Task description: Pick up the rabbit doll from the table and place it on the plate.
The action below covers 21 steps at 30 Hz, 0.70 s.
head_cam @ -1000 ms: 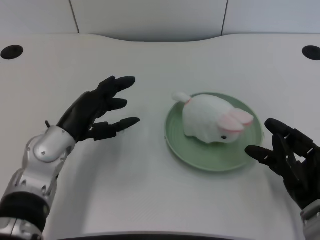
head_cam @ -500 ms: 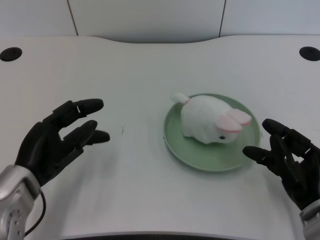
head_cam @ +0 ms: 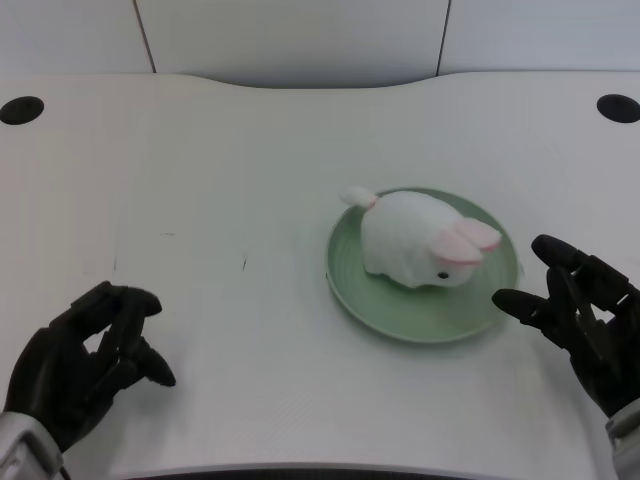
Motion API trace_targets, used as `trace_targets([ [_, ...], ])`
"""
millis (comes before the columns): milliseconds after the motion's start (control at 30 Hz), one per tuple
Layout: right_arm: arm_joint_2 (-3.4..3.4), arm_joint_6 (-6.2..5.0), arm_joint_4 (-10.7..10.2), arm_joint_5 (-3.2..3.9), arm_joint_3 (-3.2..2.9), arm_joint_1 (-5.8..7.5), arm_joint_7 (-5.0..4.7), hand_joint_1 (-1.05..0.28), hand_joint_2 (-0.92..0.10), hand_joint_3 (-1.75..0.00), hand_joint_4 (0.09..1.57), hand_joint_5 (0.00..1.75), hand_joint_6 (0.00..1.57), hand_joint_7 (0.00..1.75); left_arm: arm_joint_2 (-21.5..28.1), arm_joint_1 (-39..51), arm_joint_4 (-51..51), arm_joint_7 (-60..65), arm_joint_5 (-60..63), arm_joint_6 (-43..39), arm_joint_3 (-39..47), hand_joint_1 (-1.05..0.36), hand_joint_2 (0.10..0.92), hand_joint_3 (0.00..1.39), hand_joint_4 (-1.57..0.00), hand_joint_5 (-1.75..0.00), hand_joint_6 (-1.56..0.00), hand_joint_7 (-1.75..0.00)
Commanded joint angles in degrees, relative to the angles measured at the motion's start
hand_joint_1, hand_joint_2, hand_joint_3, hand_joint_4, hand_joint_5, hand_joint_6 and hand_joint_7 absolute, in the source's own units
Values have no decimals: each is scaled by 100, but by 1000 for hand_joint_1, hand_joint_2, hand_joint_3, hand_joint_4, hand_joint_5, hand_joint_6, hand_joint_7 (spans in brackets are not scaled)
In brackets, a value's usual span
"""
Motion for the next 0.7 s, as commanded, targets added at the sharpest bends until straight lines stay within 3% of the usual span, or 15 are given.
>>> trace_targets([
  [33,-151,-129,106,-8,-54,-43,84,-247,-921,-322,911,547,1038,5,-123,56,167,168,82,-208,25,-545,921,597,-809,-1746,-523,-1742],
  [100,-177,-203,204,-28,-69,-75,122,-250,-921,-327,906,548,1040,6,-160,48,232,163,105,-282,28,-534,921,603,-800,-1746,-509,-1745],
  [233,-197,-323,282,-114,-52,-101,70,-261,-921,-327,902,550,1044,7,-214,18,386,196,94,-348,76,-533,910,624,-788,-1746,-485,-1746],
  [400,-185,-387,406,-113,-85,-150,56,-243,-921,-332,902,558,1033,1,-261,-79,527,313,34,-290,196,-557,920,495,-835,-1746,-516,-1746],
  [433,-192,-424,451,-108,-96,-162,90,-243,-921,-330,901,559,1032,1,-258,-89,533,335,64,-316,191,-557,921,488,-840,-1746,-519,-1746],
  [533,-175,-479,442,-148,-85,-139,64,-265,-921,-291,911,568,1054,12,-228,-124,543,427,187,-370,153,-553,921,541,-801,-1746,-486,-1746],
  [700,-174,-496,417,-146,-91,-94,54,-268,-921,-277,898,561,1058,13,-208,-271,574,492,84,-242,305,-519,921,524,-745,-1746,-435,-1746],
])
